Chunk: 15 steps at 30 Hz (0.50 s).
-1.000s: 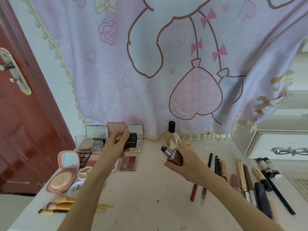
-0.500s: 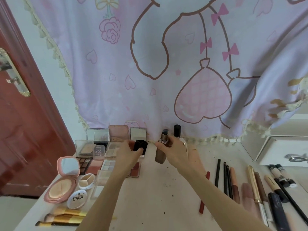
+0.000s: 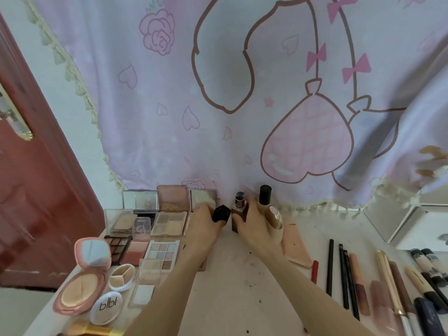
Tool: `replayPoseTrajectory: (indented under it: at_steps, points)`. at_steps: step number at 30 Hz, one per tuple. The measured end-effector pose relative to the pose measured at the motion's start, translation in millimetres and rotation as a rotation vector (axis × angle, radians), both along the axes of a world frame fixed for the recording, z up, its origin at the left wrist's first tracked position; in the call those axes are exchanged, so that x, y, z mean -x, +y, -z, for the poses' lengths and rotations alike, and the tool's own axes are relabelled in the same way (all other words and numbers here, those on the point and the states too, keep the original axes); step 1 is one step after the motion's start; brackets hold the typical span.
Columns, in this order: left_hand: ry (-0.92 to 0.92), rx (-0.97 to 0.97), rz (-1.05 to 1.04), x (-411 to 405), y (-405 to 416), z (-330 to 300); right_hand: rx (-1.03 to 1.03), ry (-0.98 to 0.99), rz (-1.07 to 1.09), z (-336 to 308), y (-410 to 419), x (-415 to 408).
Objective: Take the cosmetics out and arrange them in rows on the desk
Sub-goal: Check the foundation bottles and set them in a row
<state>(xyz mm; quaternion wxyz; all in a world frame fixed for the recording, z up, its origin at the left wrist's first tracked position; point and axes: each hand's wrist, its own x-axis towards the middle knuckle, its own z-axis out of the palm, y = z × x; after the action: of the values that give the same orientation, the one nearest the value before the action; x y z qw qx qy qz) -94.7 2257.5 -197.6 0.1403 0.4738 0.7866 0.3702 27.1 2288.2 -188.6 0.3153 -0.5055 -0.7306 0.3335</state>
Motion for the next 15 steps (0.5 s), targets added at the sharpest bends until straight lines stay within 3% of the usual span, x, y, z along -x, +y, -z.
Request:
replayPoseTrajectory:
  at_steps: [8,15]
  points:
    - [0.139,0.042,0.094,-3,16,8,0.023,0.078,0.049,29,8,14]
    - [0.047,0.001,0.079,2,28,8,0.011,0.118,0.117,34,14,24]
